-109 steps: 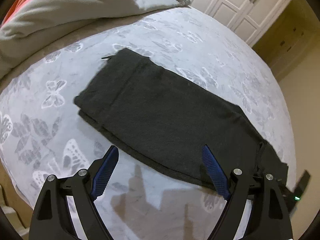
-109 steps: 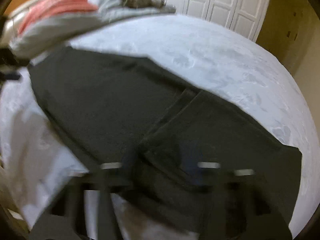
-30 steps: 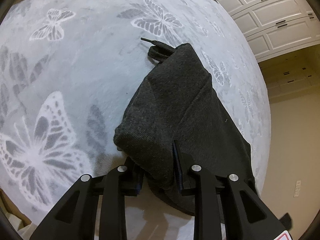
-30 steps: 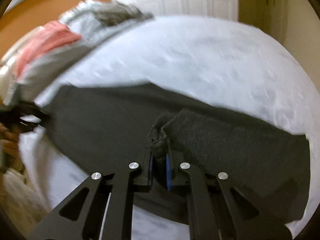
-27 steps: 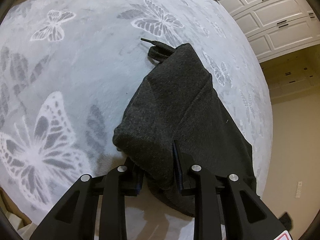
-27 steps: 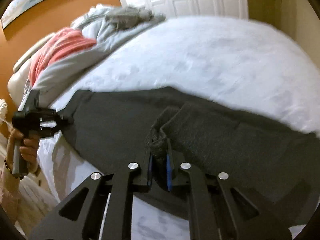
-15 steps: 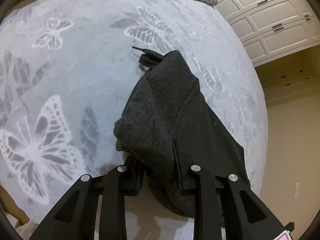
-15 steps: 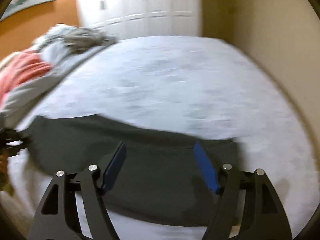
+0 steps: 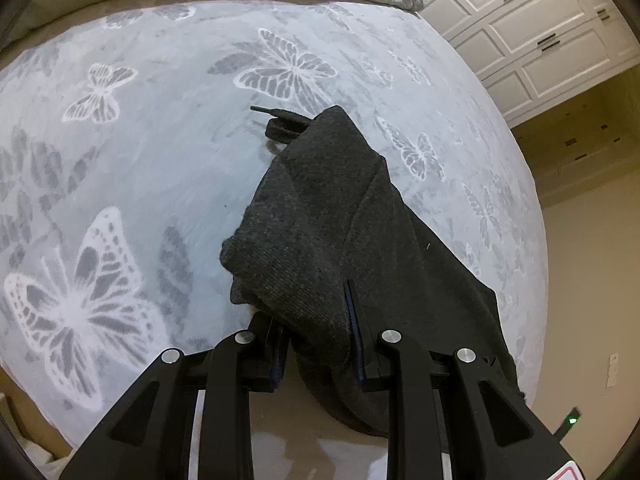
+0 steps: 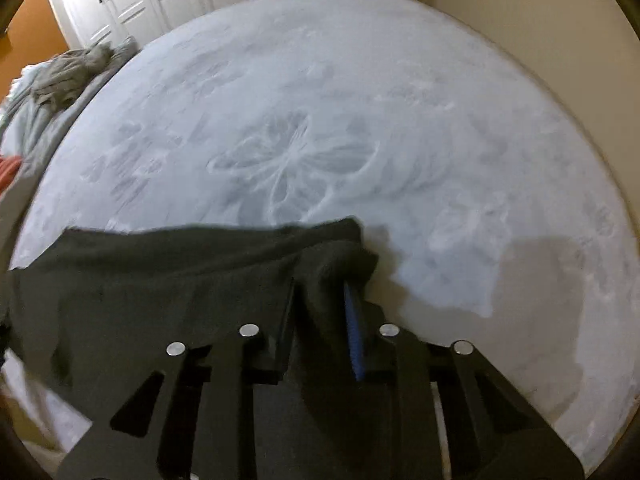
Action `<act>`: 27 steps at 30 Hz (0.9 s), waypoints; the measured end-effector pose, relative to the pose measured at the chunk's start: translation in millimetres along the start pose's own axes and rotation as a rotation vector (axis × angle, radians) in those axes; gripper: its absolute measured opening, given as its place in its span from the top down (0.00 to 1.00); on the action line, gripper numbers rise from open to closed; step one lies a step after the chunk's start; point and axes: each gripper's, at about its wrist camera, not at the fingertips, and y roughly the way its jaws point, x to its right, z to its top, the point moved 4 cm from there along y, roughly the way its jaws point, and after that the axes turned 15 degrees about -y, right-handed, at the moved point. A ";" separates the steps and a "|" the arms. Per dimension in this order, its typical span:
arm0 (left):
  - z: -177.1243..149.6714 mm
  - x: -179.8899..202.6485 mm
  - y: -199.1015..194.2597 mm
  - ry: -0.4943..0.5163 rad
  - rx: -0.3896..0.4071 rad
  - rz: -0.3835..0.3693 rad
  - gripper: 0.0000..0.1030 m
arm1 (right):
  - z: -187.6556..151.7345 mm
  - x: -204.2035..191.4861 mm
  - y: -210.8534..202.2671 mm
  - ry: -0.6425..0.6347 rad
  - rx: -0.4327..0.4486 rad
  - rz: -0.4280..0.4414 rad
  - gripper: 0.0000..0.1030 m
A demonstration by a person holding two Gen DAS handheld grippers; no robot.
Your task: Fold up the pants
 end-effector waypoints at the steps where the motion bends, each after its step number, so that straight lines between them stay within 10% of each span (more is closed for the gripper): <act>1: 0.4 -0.2 0.1 0.001 -0.001 -0.002 0.80 | 5.5 -2.4 -13.6 -0.009 0.048 -0.013 0.79; 6: -2.0 14.4 -18.2 0.045 0.031 -0.103 0.83 | 5.3 7.9 -38.6 0.009 0.113 -0.121 0.66; 14: -98.3 133.0 -78.6 0.433 0.073 -0.348 0.84 | 7.1 -38.2 -65.0 -0.005 0.187 0.087 0.43; 21: -174.4 148.8 16.5 0.633 -0.141 -0.109 0.80 | -8.0 -72.5 -44.3 -0.037 0.094 0.174 0.43; 24: -180.9 135.0 10.5 0.602 -0.234 -0.166 0.67 | -7.5 -96.9 -47.7 -0.107 0.110 0.240 0.36; 27: -162.3 125.5 -27.3 0.594 -0.117 -0.239 0.32 | -5.1 -133.0 -53.6 -0.177 0.129 0.364 0.31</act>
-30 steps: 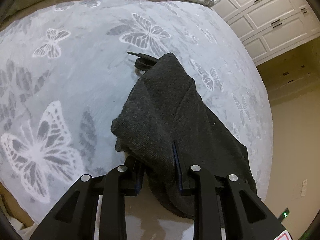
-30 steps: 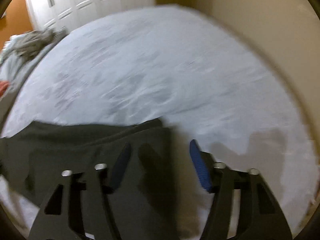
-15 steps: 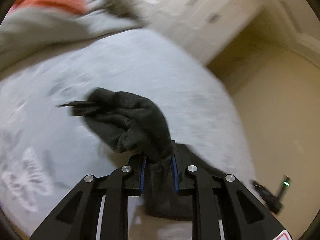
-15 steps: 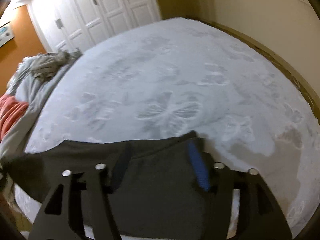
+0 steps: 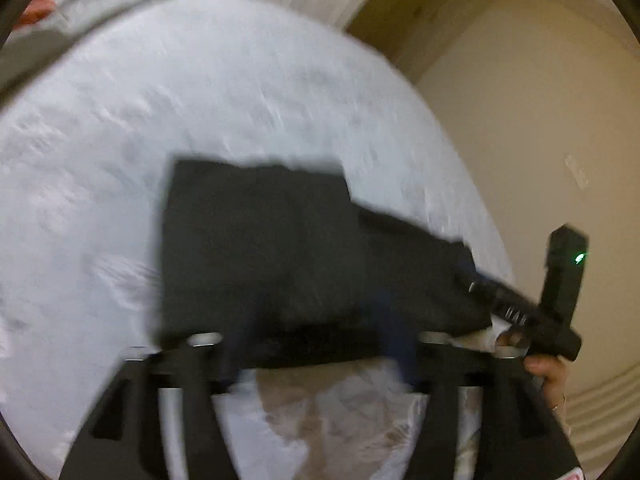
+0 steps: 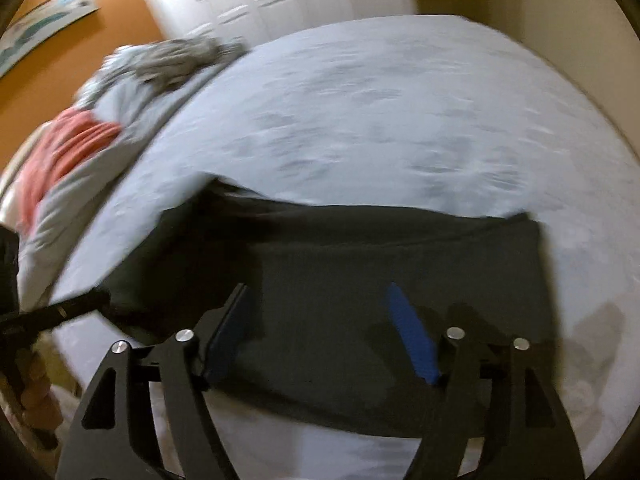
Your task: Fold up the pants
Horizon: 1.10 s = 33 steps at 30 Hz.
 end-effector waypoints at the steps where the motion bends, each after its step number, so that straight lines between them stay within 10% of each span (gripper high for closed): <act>1: 2.6 -3.0 -14.4 0.000 0.054 0.003 0.30 | 1.7 -6.1 3.5 0.000 0.001 0.032 0.29; 10: 24.9 -46.2 -49.9 -0.046 0.225 0.176 0.30 | -0.9 -57.0 80.5 0.159 -0.154 0.281 0.22; 12: 30.8 -53.1 -54.0 -0.076 0.217 0.162 0.30 | 4.2 -70.6 87.9 0.140 -0.142 0.222 0.38; 14: 36.2 -53.0 -56.8 -0.105 0.225 0.141 0.30 | 13.7 -86.7 91.3 0.075 -0.153 0.198 0.82; 19: 48.2 -47.9 -68.6 -0.138 0.262 0.105 0.30 | 70.8 -109.5 12.2 -0.042 0.022 0.222 0.86; 24: 48.1 -36.1 -54.1 -0.151 0.226 0.071 0.30 | 70.8 -43.4 -86.8 -0.097 0.141 0.028 0.85; 30: 29.9 -6.2 4.2 -0.122 0.084 0.070 0.30 | -52.0 103.3 -24.9 0.173 -0.170 -0.178 0.81; 33: 15.3 12.9 30.9 -0.084 0.035 0.070 0.30 | -53.6 109.1 -28.9 0.210 -0.139 -0.127 0.78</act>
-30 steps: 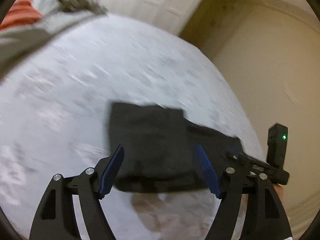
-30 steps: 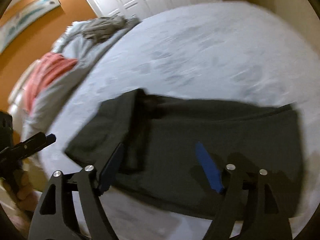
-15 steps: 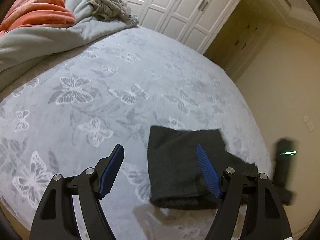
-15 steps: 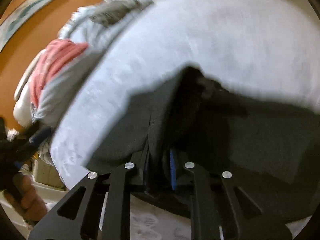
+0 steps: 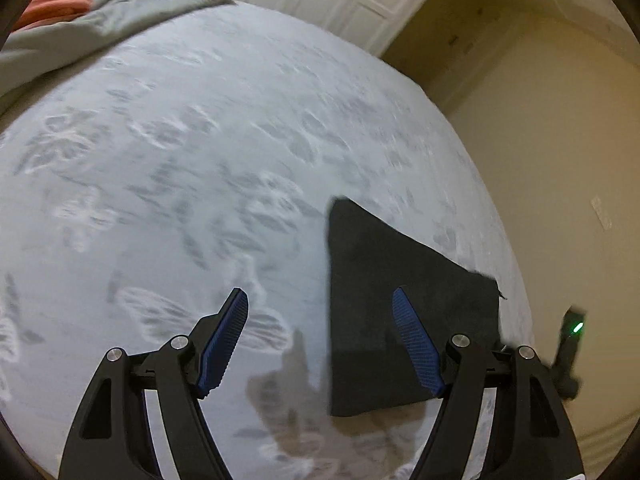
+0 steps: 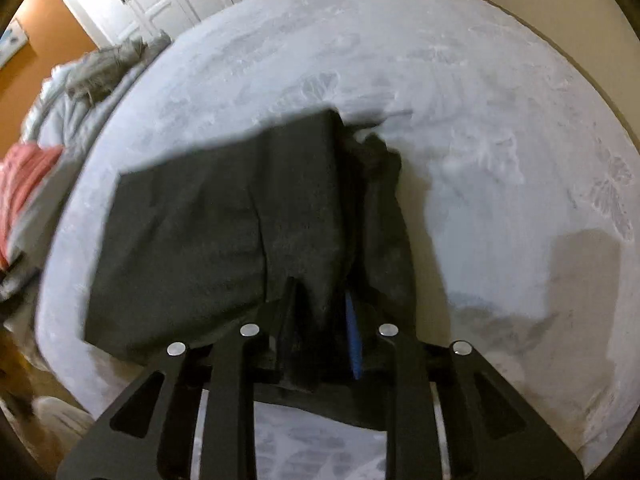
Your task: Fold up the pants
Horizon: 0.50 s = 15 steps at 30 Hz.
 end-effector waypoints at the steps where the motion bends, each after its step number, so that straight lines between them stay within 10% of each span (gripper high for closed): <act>1: -3.6 3.3 4.3 0.005 -0.006 -0.006 0.30 | 6.4 -2.7 -10.5 -0.025 0.042 -0.018 0.78; 11: -44.8 -6.6 90.5 -0.065 -0.237 0.054 0.25 | -0.7 25.7 -18.2 0.033 0.063 -0.123 0.20; 15: -49.1 -0.5 94.5 -0.029 -0.197 0.043 0.19 | -8.9 30.7 5.3 0.074 -0.008 -0.039 0.18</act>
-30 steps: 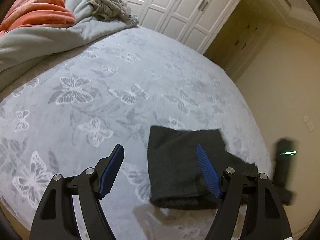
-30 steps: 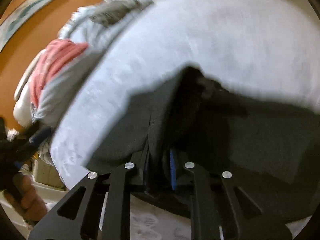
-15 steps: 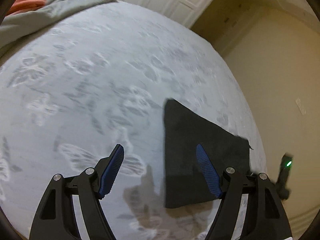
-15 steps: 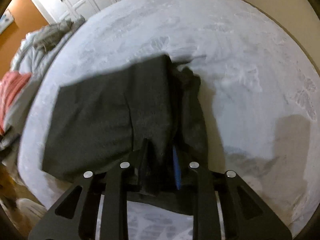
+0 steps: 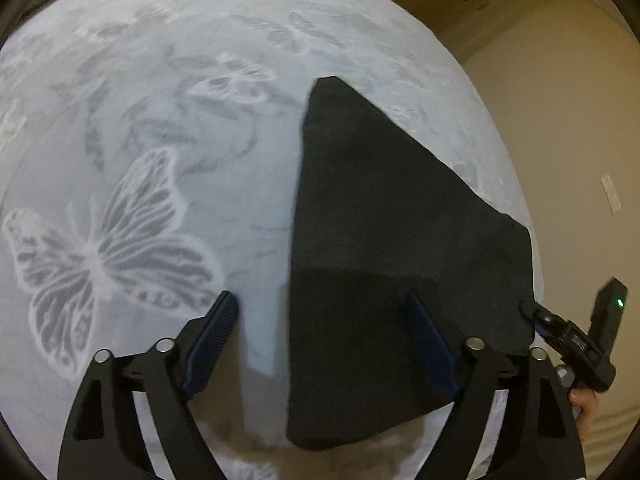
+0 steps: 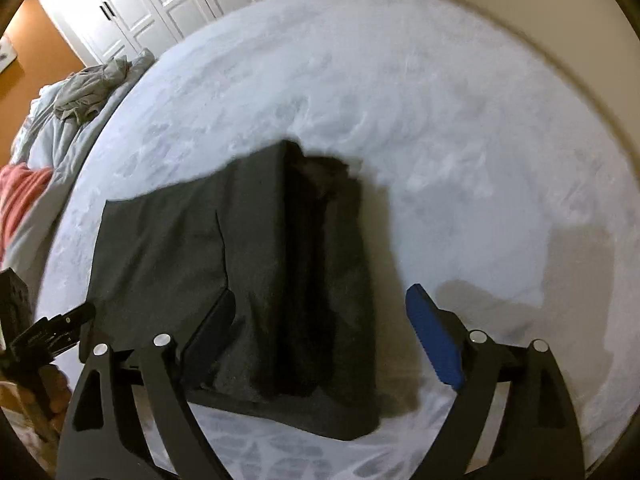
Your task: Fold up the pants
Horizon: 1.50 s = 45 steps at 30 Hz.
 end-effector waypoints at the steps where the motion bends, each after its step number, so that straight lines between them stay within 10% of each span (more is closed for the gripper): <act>1: -2.0 4.5 3.4 0.030 -0.010 -0.025 0.22 | -2.5 0.2 7.2 0.012 -0.023 0.014 0.30; 2: -2.7 7.5 5.8 0.051 -0.020 -0.044 0.26 | -4.0 -3.3 14.7 0.009 -0.037 0.050 0.49; 4: -3.1 12.5 11.0 0.088 -0.052 -0.061 0.76 | 0.4 -11.8 13.5 -0.029 -0.018 0.071 0.71; 6: 2.0 13.7 -0.7 0.078 -0.039 -0.084 0.86 | 7.0 -23.3 -6.9 -0.066 0.045 0.086 0.77; 9: 1.3 26.0 -51.5 0.103 -0.007 -0.172 0.87 | 11.7 -47.2 -55.6 -0.100 0.193 0.237 0.80; 12: -4.2 13.3 -92.0 0.139 0.062 -0.104 0.84 | -2.5 -71.8 -76.3 -0.199 0.230 0.277 0.71; 17: -5.2 -47.5 -79.6 0.081 0.064 0.200 0.81 | -33.6 -58.0 -27.8 -0.235 -0.025 -0.100 0.56; 21: -6.5 -44.2 -109.5 0.125 0.191 0.193 0.56 | -14.8 -75.5 -68.3 -0.203 0.182 0.126 0.48; 25: -4.0 -32.5 -126.8 0.174 0.271 0.157 0.45 | -17.5 -94.8 -18.0 -0.192 -0.012 0.186 0.48; 29: 8.6 -26.2 -122.5 0.175 0.268 0.146 0.43 | -27.6 -113.8 10.6 -0.247 -0.070 0.152 0.83; 36: 27.1 -31.2 -149.2 0.095 0.316 0.070 0.43 | 20.3 -185.9 -123.7 -0.325 0.273 0.409 0.88; 39: 30.3 -33.5 -146.3 0.067 0.295 0.052 0.43 | 17.5 -174.0 -128.9 -0.333 0.273 0.311 0.86; 43: 25.4 -31.1 -126.9 0.091 0.240 0.093 0.43 | -40.4 -98.1 -19.2 -0.254 -0.104 -0.004 0.82; 45: 18.8 -27.0 -114.0 0.110 0.198 0.094 0.43 | -49.2 -84.3 -21.2 -0.190 -0.056 0.037 0.76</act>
